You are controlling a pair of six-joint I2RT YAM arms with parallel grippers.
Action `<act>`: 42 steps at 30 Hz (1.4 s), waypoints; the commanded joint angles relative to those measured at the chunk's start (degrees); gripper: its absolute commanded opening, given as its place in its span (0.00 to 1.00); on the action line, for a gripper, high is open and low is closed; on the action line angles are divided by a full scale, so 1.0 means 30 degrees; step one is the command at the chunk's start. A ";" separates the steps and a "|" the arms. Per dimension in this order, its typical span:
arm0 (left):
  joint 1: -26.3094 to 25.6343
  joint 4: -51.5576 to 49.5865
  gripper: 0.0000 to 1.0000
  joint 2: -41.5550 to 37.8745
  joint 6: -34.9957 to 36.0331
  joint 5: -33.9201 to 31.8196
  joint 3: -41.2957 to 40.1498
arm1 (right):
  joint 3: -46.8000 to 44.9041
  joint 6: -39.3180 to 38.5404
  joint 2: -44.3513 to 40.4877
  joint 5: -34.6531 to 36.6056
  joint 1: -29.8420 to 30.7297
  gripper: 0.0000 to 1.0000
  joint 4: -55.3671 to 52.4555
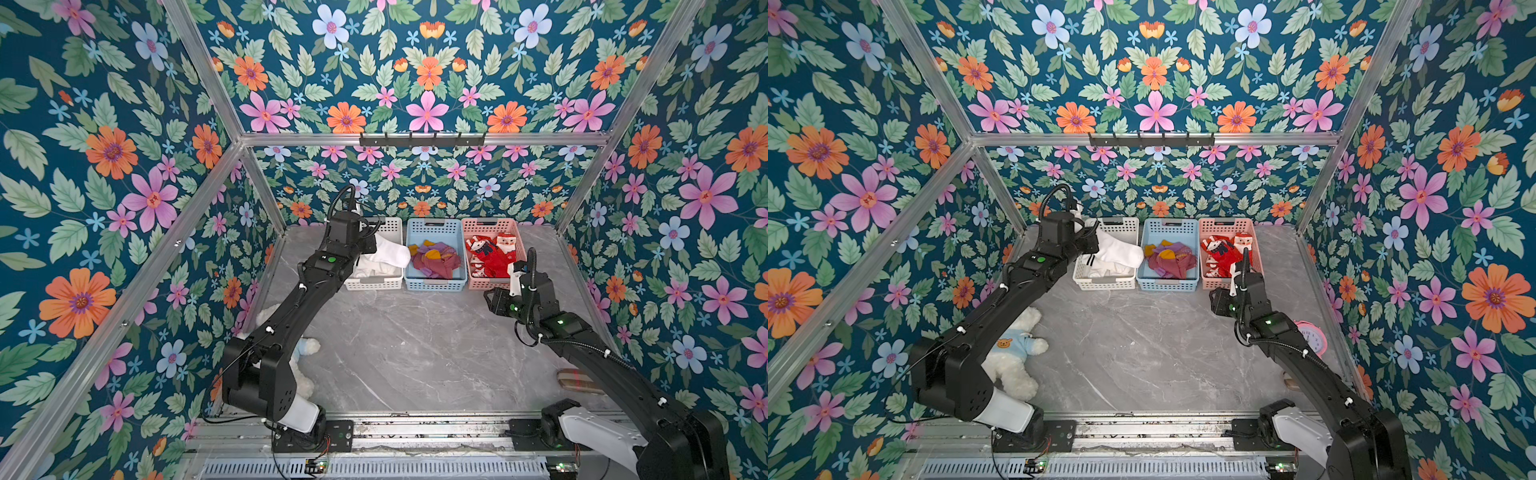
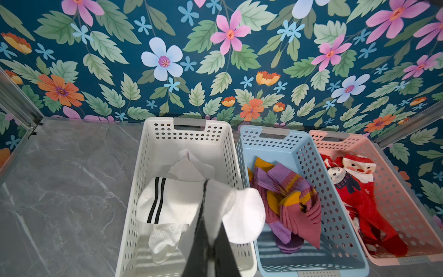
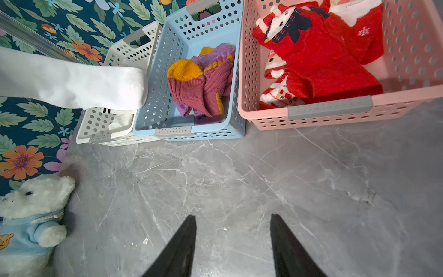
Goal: Sort the socks into the basket by color
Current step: Place the sock in the bin.
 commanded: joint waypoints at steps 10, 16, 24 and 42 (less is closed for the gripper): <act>0.2211 0.1603 0.00 0.3975 0.0223 0.2989 0.1206 | 0.0553 0.0149 0.1203 -0.0135 -0.0045 0.52 0.0657; 0.3159 0.2169 0.00 0.6844 0.0657 0.5279 0.3504 | 0.0855 0.0175 0.1733 -0.0165 -0.0031 0.52 0.0783; 0.3660 0.1515 0.00 1.1272 0.0857 0.6476 0.7636 | 0.1082 0.0350 0.2413 -0.0326 -0.0046 0.52 0.0882; 0.3923 0.1496 0.01 1.4725 -0.0402 0.6702 0.8659 | 0.0891 0.0924 0.3588 -0.0927 -0.0031 0.50 0.1587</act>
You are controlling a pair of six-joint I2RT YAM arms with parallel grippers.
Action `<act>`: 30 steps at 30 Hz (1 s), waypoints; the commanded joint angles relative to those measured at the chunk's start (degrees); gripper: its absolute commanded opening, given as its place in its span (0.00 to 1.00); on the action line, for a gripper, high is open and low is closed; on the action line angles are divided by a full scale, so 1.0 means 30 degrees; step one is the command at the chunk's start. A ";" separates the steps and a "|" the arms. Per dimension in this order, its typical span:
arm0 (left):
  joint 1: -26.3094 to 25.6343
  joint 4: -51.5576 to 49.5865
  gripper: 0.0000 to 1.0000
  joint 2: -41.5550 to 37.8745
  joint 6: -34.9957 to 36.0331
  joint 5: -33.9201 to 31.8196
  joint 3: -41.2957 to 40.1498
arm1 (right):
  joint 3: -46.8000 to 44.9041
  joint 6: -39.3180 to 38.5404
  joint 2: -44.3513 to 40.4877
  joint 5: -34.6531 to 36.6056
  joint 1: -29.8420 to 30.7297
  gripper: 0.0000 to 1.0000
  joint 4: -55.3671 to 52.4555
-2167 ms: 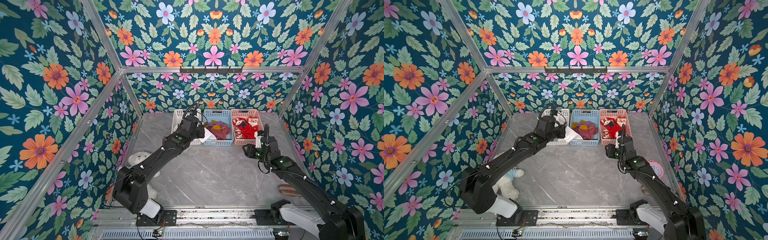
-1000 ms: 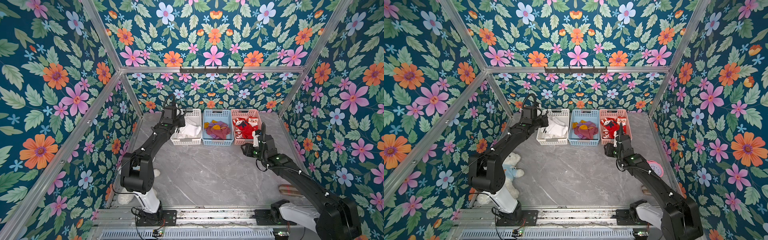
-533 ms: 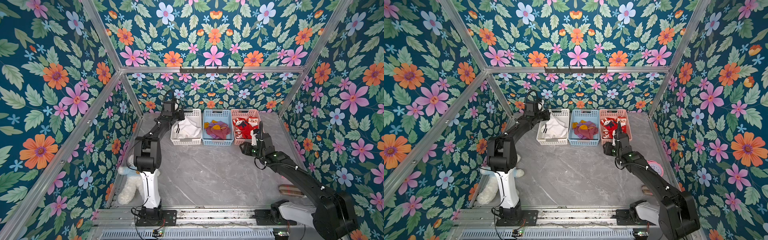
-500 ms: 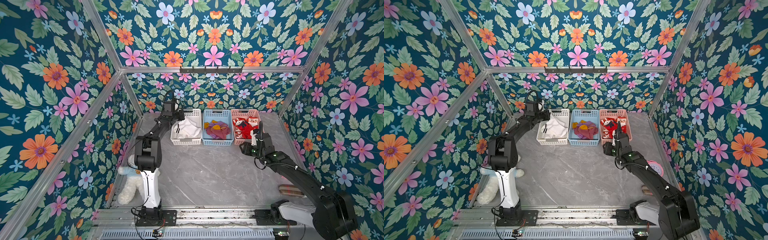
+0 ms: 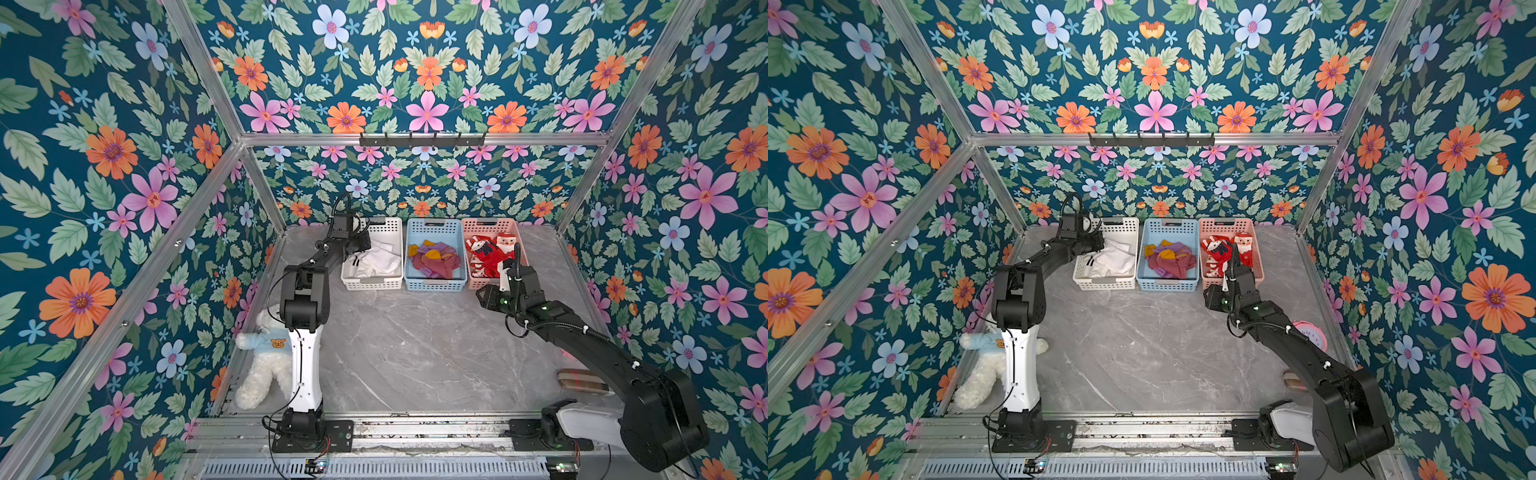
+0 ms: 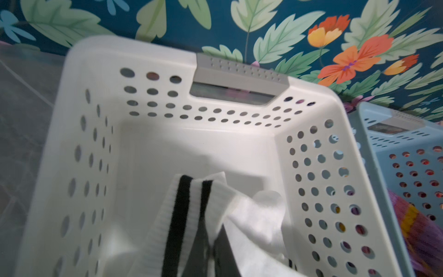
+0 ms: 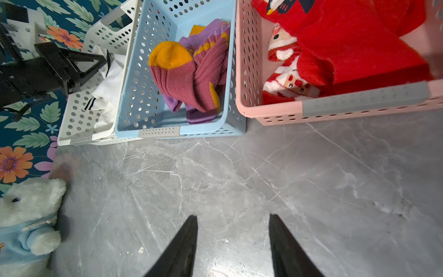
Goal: Sort the socks into the basket by color
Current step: Place the sock in the bin.
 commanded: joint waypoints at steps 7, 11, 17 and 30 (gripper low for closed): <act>0.0034 0.0438 0.29 -0.0829 -0.0290 0.0299 -0.0731 | 0.0039 0.0299 0.0096 -0.0235 0.0007 0.50 0.0593; 0.0033 0.0825 0.38 -0.1521 -0.0342 0.0263 -0.1148 | 0.0019 0.0307 -0.0052 -0.0264 -0.0011 0.50 0.0567; 0.0034 0.1466 0.44 -0.2951 -0.0438 -0.0099 -0.2115 | 0.0043 0.0011 -0.0596 0.0076 0.0007 0.51 0.0196; -0.0038 0.3115 0.51 -0.8527 -0.0613 -0.2358 -0.6545 | 0.1492 -0.1976 -0.2242 0.2036 -0.0001 0.66 -0.1993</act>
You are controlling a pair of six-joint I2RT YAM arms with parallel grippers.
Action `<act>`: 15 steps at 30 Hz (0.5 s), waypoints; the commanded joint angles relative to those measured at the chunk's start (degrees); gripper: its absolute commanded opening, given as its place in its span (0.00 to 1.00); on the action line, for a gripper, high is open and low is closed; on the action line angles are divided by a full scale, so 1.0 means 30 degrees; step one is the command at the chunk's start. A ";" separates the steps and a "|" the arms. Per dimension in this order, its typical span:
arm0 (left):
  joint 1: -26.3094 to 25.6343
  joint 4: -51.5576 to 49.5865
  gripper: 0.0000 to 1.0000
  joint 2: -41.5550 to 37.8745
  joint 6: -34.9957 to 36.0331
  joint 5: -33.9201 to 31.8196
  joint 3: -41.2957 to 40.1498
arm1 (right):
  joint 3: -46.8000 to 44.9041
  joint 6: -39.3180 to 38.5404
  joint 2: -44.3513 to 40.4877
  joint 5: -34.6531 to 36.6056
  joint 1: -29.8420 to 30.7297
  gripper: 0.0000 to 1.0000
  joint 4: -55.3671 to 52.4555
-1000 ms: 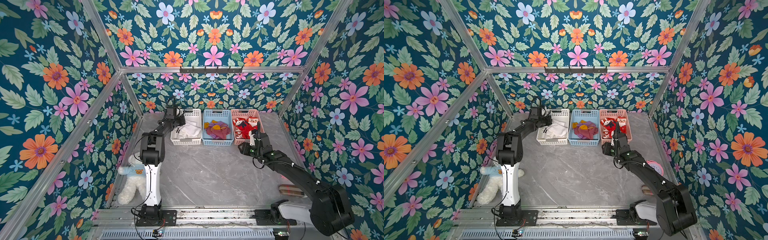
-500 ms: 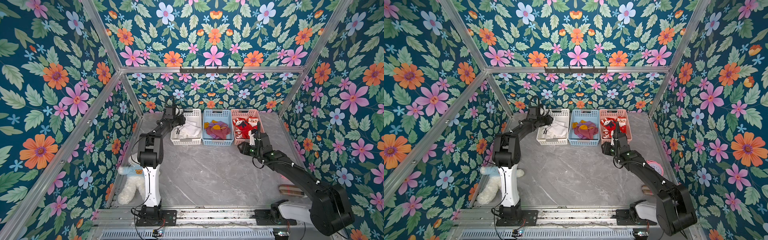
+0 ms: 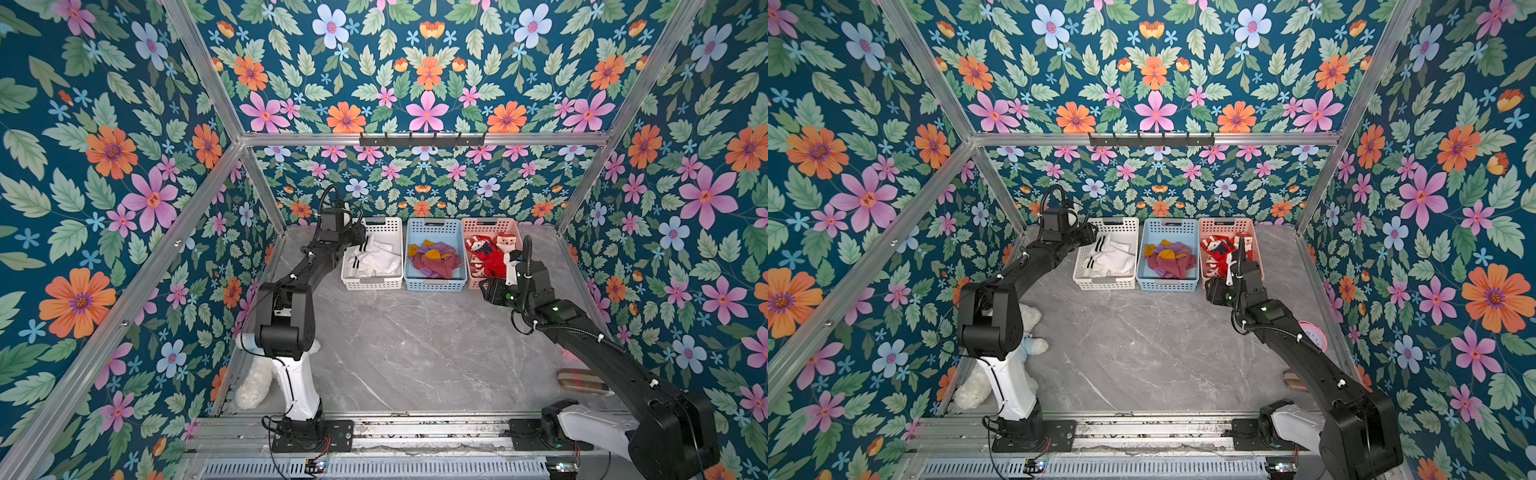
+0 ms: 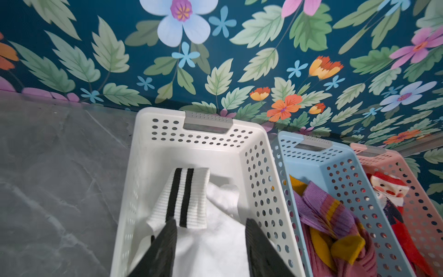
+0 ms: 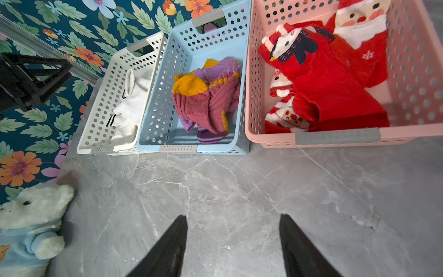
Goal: Sort the socks into the basket by color
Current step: Place the sock in the bin.
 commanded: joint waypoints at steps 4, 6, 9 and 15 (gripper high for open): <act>0.0005 0.0856 0.53 -0.2461 -0.0117 -0.1615 -0.1554 | 0.0602 -0.1216 -0.0871 0.1503 -0.0099 0.72 -0.1257; -0.0011 0.0701 0.53 -0.3380 -0.0057 -0.1972 -0.2116 | 0.0785 -0.1373 -0.1235 0.1780 -0.0216 0.76 -0.1559; -0.0035 0.0379 0.54 -0.4790 0.0175 -0.2565 -0.2878 | 0.0998 -0.1682 -0.1823 0.2070 -0.0450 0.82 -0.1864; -0.0041 -0.0422 0.58 -0.7915 0.0714 -0.3921 -0.4429 | 0.1341 -0.2037 -0.2606 0.1871 -0.1318 0.91 -0.2359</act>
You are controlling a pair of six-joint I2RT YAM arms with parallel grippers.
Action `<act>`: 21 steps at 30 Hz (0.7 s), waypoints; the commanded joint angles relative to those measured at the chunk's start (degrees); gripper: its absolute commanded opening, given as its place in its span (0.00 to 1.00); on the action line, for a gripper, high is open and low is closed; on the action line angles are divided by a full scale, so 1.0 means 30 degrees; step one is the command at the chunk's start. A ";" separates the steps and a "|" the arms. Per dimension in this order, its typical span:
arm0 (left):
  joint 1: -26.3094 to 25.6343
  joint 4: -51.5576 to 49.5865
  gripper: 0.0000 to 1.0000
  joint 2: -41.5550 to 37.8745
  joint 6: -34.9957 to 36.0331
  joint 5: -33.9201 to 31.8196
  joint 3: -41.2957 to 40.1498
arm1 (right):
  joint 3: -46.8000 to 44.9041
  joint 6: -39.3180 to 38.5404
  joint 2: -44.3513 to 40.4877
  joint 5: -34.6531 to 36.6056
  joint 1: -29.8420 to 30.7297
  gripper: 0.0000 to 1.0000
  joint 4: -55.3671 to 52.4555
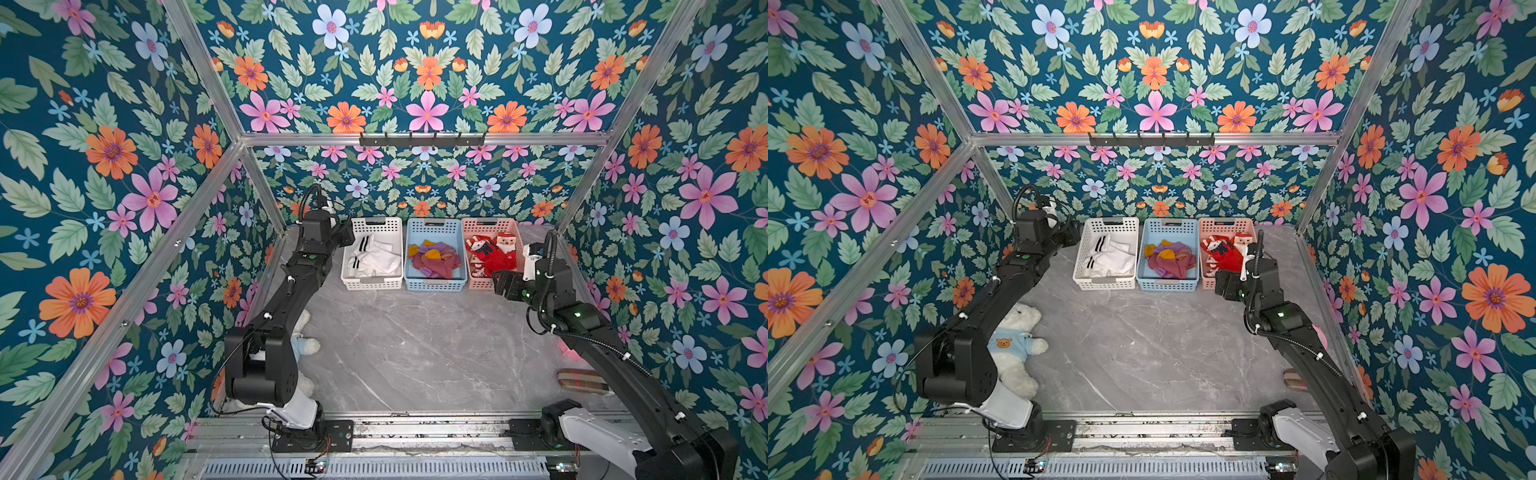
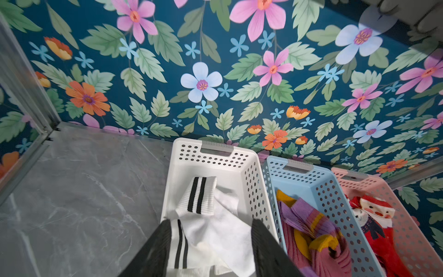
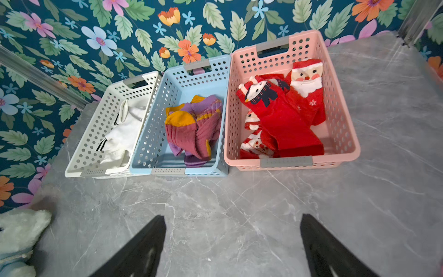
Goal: Sort the socks into the basket by color
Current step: Place the sock in the bin, then reset both arms
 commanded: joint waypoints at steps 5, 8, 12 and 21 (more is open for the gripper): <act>-0.0011 -0.1346 0.74 -0.3055 0.0906 -0.2192 -0.1380 | 0.0110 -0.0518 -0.0543 -0.0114 -0.1050 0.97 -0.0614; -0.0014 -0.2100 0.99 -0.3905 0.1291 -0.2476 -0.1775 | 0.0056 -0.0543 -0.0635 -0.0644 -0.1752 0.99 -0.0797; -0.0012 -0.2771 0.99 -0.4925 0.1633 -0.3259 -0.2385 | -0.0166 -0.0532 -0.1043 -0.0886 -0.2597 0.99 -0.0681; -0.0011 -0.4755 0.99 -0.5630 0.1483 -0.6727 -0.2337 | 0.1137 -0.0482 -0.0179 -0.0176 -0.4433 0.99 -0.2367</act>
